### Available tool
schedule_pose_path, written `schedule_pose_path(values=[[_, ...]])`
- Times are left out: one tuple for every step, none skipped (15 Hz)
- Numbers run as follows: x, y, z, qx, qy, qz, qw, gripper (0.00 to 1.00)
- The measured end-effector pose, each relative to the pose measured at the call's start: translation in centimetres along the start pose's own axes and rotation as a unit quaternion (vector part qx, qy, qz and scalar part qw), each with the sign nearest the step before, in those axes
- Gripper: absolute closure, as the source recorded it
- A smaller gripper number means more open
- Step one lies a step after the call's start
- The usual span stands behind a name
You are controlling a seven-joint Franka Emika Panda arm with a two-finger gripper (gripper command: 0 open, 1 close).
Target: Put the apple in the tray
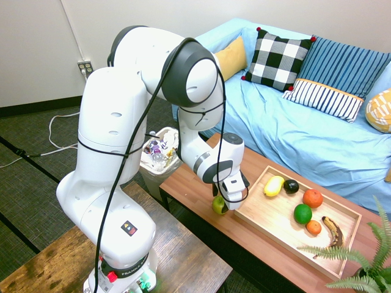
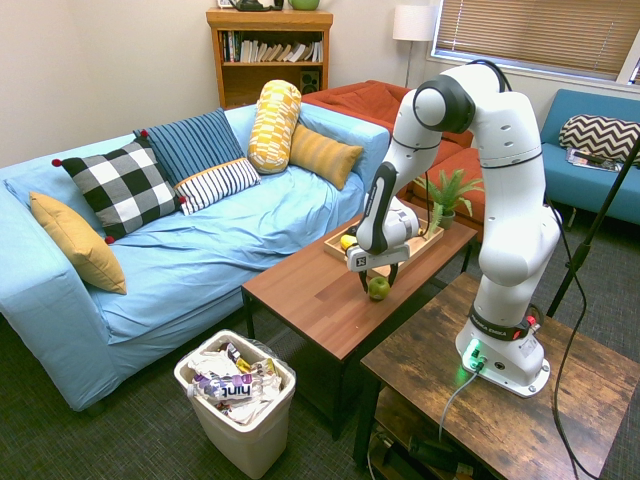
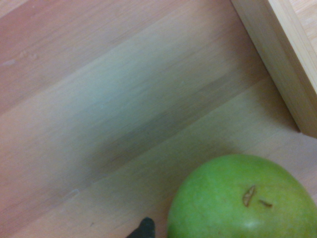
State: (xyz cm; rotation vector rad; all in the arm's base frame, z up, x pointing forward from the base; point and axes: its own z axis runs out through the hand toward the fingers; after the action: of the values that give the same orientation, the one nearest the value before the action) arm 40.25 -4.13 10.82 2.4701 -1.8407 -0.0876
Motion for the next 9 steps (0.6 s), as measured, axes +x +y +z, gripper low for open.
schedule_pose_path(values=[[0.0, 0.0, 0.1, -0.002, -0.001, 0.000, 1.000, 1.00], [0.1, -0.1, 0.0, -0.003, -0.003, 0.001, 1.000, 1.00], [0.1, -0.1, 0.0, -0.002, -0.004, 0.001, 1.000, 1.00], [0.3, 0.0, 0.0, -0.001, -0.005, 0.000, 1.000, 1.00], [0.6, 0.0, -0.3, 0.002, -0.006, -0.002, 1.000, 1.00], [1.1, -0.1, -1.0, 0.009, -0.005, -0.004, 1.000, 1.00], [1.8, -0.1, -2.0, 0.016, -0.003, -0.002, 1.000, 1.00], [2.6, -0.1, -3.4, 0.022, -0.001, 0.000, 1.000, 1.00], [3.8, 0.1, -4.9, 0.026, 0.002, 0.002, 1.000, 1.00]])
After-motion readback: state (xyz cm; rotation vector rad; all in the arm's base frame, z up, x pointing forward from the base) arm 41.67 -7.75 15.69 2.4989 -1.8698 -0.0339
